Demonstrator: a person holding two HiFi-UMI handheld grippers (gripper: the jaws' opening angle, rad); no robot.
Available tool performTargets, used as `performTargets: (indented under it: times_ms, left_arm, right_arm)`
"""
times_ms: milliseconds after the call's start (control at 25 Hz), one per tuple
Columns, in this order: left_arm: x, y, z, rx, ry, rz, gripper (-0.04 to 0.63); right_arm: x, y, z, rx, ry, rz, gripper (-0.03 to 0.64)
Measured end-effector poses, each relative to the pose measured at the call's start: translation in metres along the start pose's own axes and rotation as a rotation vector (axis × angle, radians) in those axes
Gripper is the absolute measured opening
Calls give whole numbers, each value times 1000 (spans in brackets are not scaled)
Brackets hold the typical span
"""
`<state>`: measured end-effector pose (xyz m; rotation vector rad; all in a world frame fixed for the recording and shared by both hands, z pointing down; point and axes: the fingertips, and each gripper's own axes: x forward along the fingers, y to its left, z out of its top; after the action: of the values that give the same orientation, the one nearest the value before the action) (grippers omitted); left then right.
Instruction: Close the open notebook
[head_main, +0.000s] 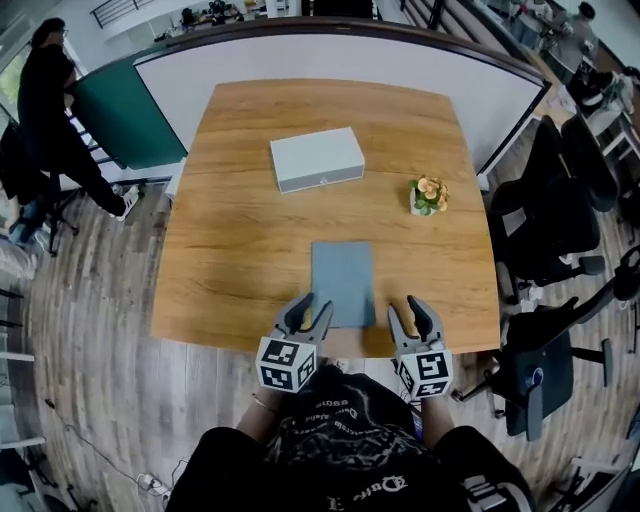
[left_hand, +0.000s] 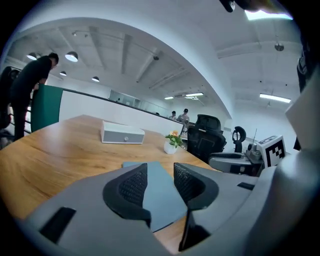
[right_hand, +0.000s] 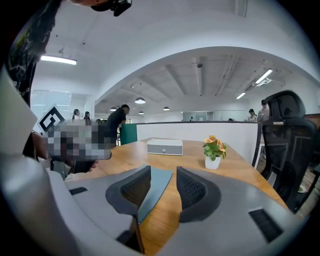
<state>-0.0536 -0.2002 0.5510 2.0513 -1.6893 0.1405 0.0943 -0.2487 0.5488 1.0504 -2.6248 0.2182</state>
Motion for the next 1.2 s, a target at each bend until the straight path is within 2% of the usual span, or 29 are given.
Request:
performTargets:
  times_ms: [240, 440, 600, 720, 840, 920, 1080, 1200]
  left_arm:
    - [-44, 28, 17, 68, -110, 95, 183]
    - [-54, 39, 16, 109, -130, 142, 184]
    - [-58, 40, 20, 74, -152, 145, 174]
    - [-54, 39, 18, 90, -144, 156, 164]
    - [-53, 36, 18, 85, -163, 166, 57]
    - [-53, 33, 19, 80, -167, 153, 32]
    - [-52, 24, 16, 45, -148, 86, 21]
    - [-55, 25, 15, 43, -163, 99, 21]
  right_arm:
    - [3, 9, 27, -42, -54, 10, 150]
    - [12, 16, 38, -76, -77, 20, 152]
    - [12, 21, 37, -88, -71, 25, 152]
    - [9, 23, 36, -93, -77, 21, 111]
    - [5, 23, 35, -94, -85, 7, 52]
    - [2, 24, 34, -93, -83, 6, 13]
    - [0, 30, 28, -39, -70, 60, 8]
    - [-3, 31, 29, -64, -64, 44, 8]
